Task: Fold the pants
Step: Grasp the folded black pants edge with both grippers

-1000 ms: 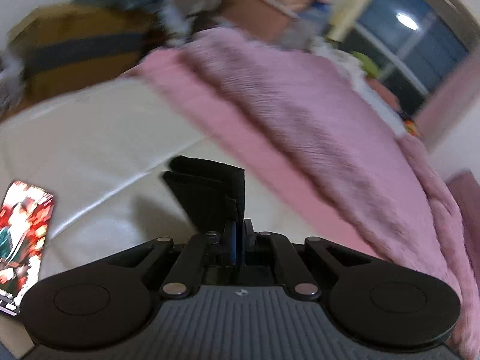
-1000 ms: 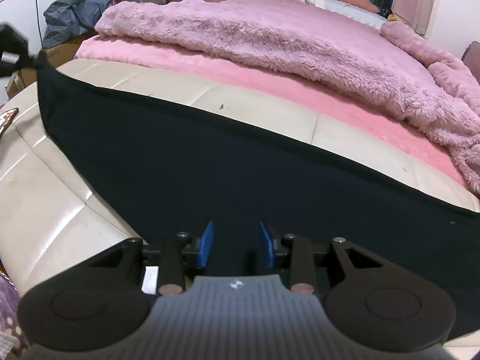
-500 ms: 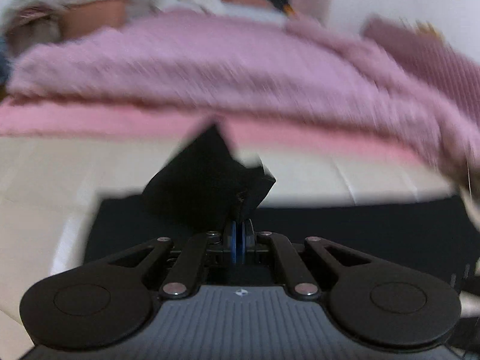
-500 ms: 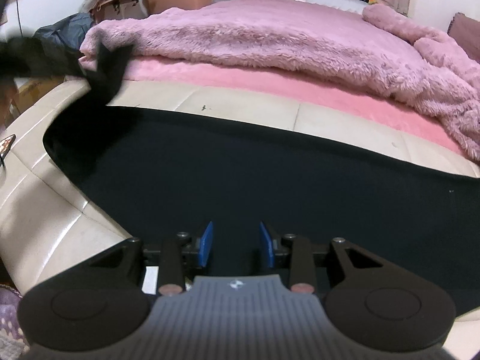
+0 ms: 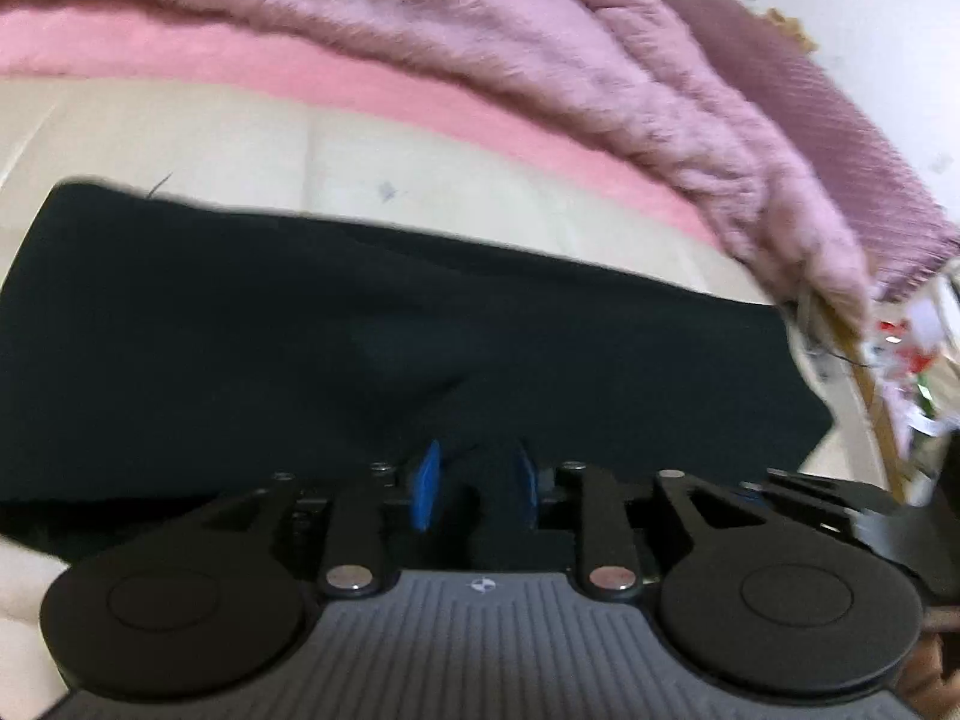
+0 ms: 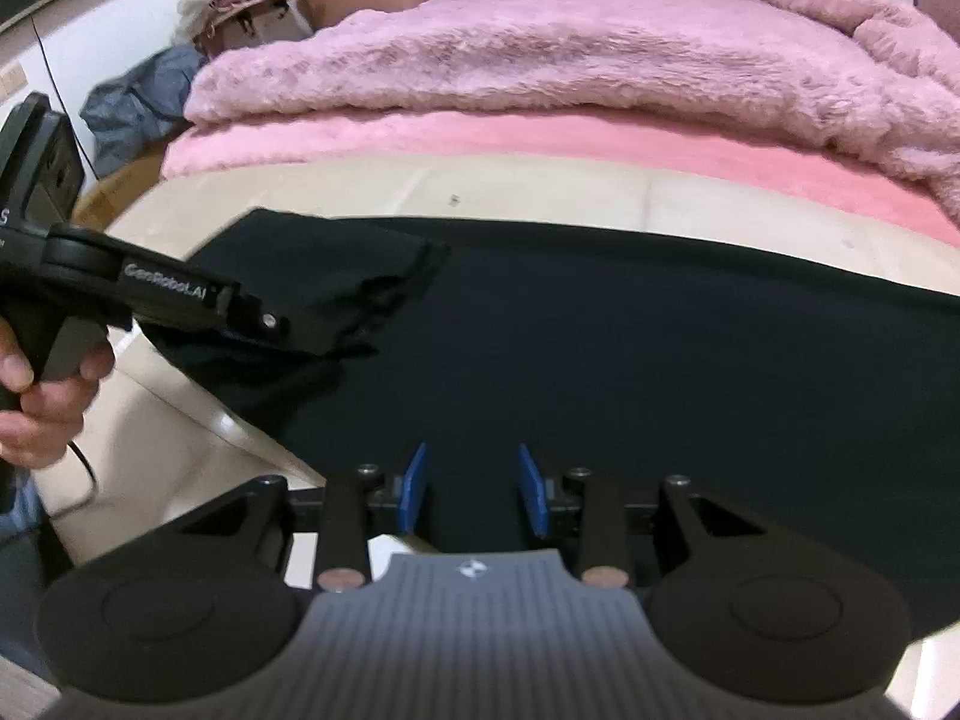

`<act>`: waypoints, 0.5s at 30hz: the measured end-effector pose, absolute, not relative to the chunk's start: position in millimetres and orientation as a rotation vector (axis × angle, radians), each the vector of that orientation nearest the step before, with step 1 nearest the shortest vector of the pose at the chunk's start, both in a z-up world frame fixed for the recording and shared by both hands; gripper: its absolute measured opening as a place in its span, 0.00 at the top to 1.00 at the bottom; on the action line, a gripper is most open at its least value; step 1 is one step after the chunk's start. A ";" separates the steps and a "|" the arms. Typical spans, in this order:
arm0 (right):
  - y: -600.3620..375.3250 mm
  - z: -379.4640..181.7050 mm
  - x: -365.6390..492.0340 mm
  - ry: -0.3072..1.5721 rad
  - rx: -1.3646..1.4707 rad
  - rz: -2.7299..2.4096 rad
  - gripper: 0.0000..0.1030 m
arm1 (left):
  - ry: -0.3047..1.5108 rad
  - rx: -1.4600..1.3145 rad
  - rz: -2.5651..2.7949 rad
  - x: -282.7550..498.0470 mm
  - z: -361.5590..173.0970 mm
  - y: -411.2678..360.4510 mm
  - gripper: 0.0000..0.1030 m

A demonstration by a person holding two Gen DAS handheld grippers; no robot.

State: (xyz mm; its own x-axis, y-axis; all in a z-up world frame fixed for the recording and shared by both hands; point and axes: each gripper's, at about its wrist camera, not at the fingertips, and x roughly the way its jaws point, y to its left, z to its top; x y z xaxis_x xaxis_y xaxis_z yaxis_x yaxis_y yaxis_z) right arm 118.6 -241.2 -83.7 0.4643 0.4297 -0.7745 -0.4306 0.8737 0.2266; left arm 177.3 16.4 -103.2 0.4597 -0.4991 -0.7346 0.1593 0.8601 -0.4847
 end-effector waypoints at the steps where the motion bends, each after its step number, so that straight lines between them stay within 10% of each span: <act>1: -238.8 -82.5 120.1 0.958 0.019 0.539 0.71 | 1.009 -0.362 -0.422 178.5 -97.9 18.9 0.63; 15: -169.8 -90.2 185.5 1.026 0.278 0.620 0.77 | 1.014 -0.296 -0.221 189.3 -84.8 76.3 0.63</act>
